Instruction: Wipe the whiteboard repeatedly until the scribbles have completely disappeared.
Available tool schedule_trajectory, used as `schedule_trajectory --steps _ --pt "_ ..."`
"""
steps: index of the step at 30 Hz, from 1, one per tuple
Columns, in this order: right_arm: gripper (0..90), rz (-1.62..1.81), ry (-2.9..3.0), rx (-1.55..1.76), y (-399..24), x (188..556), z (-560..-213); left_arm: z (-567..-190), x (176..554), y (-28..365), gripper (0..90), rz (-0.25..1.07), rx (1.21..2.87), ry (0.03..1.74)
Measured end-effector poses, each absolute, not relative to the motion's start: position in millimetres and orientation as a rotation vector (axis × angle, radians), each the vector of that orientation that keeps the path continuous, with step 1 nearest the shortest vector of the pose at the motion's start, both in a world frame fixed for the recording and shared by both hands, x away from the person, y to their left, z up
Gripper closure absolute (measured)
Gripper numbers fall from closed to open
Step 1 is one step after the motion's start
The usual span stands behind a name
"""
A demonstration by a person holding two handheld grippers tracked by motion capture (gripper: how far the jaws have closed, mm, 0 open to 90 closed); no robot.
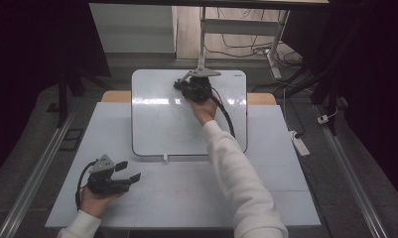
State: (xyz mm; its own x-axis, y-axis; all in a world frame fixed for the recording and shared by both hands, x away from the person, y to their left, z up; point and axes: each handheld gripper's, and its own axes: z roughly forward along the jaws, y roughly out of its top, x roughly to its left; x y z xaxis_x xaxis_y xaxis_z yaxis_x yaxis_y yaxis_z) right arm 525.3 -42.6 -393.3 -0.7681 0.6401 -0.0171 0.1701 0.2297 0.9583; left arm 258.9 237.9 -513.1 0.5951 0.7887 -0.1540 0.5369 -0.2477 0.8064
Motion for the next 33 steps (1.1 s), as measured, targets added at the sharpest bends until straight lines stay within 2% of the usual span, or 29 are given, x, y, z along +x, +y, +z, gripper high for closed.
schedule_trajectory --steps 3,9,13,19,24,29,33 --pt "77.5 1.59 2.03 0.83 -56.9 530.8 -390.5 -513.0 258.7 238.5 27.9 0.355 1.925 1.061" --pt "77.5 1.539 2.118 0.744 -45.6 519.7 -396.2 -514.1 261.0 236.6 27.8 0.347 1.937 1.06" --pt "77.5 1.563 2.057 0.833 -62.8 527.1 -389.7 -513.3 259.5 237.6 27.9 0.354 1.93 1.061" --pt "77.5 1.521 2.15 0.752 -53.8 520.1 -393.3 -514.3 261.2 235.4 27.8 0.347 1.94 1.06" --pt "77.5 1.578 2.13 0.799 -66.0 519.3 -391.3 -513.8 259.6 237.4 27.8 0.354 1.929 1.064" --pt "77.4 1.627 2.168 0.747 -84.0 496.8 -390.2 -514.6 261.4 237.1 27.9 0.357 1.933 1.062" --pt "77.4 1.646 2.271 0.692 -102.9 463.6 -397.5 -514.0 260.6 236.8 28.0 0.371 1.925 1.066"
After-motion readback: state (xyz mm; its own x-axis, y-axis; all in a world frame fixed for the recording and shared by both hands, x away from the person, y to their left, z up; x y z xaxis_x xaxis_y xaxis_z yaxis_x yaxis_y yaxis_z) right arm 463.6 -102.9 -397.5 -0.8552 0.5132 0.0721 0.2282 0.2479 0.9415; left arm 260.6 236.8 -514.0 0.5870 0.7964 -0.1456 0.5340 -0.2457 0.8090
